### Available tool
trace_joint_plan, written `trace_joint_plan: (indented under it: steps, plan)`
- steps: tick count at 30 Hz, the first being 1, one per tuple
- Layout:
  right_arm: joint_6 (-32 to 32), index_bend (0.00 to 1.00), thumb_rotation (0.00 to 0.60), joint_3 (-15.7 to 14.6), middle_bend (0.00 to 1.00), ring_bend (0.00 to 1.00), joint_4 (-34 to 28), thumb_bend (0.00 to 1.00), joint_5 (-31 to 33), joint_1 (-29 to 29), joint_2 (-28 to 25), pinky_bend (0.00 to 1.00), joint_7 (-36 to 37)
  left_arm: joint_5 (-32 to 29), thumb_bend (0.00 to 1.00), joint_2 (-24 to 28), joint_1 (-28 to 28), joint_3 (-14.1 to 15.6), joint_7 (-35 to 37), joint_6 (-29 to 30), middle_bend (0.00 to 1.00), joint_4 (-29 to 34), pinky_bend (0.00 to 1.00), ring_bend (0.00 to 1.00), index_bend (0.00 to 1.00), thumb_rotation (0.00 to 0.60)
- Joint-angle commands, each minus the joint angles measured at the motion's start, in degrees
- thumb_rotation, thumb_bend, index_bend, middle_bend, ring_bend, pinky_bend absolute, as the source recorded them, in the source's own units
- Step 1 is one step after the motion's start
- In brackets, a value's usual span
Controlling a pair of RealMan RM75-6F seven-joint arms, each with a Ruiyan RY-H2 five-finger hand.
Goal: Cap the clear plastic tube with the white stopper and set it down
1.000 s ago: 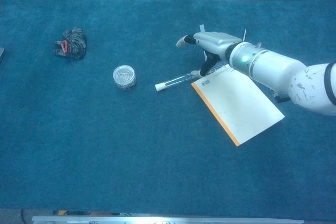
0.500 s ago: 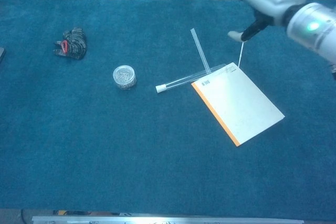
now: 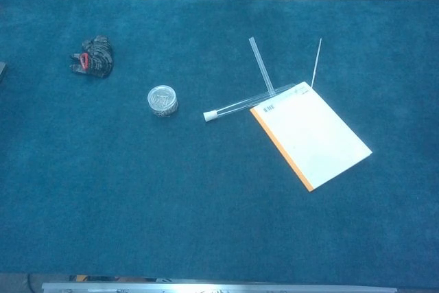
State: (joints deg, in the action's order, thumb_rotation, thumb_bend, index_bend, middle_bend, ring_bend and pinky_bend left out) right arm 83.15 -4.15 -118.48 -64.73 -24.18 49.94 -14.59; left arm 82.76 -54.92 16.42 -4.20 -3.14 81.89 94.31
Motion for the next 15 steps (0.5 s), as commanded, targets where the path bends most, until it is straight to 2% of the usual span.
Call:
trace_joint_plan:
  steps: [1,8,15]
  plan:
    - [3.8,0.13,0.600,-2.2,0.12,0.00,-0.8,0.36,-4.5,5.1,-2.6,0.12,3.6,1.0,0.35,0.7,-2.1,1.0,-0.2,2.2,0.19,1.2,0.16,0.05,0.25,0.600]
    - [7.7,0.13,0.600,-4.0,0.12,0.00,-0.8,0.36,-9.7,11.9,-5.2,0.12,6.9,4.1,0.35,1.9,-6.5,3.5,0.1,6.4,0.20,2.7,0.16,0.05,0.25,0.600]
    - [6.6,0.13,0.600,-2.8,0.12,0.00,-0.4,0.36,-11.8,13.9,-5.9,0.12,8.4,4.2,0.35,2.6,-7.6,3.6,-0.5,6.4,0.20,4.2,0.16,0.05,0.25,0.600]
